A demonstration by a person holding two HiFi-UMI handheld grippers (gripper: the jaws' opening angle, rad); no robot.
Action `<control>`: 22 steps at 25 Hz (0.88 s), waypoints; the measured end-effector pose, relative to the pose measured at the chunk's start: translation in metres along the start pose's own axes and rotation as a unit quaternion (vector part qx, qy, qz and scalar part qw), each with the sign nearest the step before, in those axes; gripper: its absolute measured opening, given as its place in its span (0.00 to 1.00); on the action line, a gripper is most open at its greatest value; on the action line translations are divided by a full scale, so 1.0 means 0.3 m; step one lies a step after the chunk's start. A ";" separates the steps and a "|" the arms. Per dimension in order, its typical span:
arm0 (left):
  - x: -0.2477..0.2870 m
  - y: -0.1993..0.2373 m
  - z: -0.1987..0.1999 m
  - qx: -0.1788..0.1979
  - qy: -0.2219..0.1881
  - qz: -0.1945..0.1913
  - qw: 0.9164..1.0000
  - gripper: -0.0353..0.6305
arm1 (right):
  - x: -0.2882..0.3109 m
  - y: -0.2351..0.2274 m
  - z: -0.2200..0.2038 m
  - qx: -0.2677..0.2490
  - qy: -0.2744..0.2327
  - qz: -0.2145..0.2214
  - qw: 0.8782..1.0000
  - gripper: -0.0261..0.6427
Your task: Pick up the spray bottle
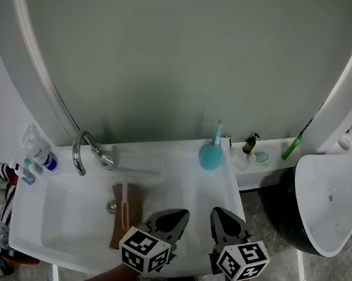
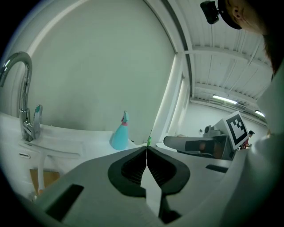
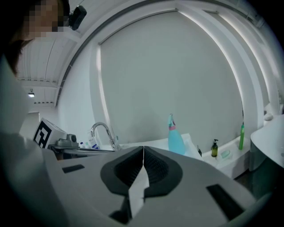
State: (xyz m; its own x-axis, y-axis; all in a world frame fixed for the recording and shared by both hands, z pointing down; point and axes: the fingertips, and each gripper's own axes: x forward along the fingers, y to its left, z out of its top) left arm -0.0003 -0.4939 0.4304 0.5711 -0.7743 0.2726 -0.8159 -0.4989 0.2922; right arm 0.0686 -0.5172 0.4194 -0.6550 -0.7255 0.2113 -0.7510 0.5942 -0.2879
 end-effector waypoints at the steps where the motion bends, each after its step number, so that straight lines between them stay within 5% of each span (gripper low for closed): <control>1: 0.016 0.009 0.005 -0.001 0.000 0.003 1.000 0.06 | 0.014 -0.011 0.004 -0.001 0.000 0.001 1.000 0.05; 22: 0.302 0.191 0.083 -0.014 -0.001 0.053 0.998 0.06 | 0.313 -0.242 0.036 0.008 0.010 0.023 1.000 0.05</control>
State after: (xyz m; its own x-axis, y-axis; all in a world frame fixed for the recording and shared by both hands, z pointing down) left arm 0.0023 -0.6024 0.4490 0.4814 -0.8227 0.3024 -0.8691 -0.4032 0.2865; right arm 0.0626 -0.6323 0.4499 -0.6910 -0.6901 0.2151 -0.7182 0.6219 -0.3121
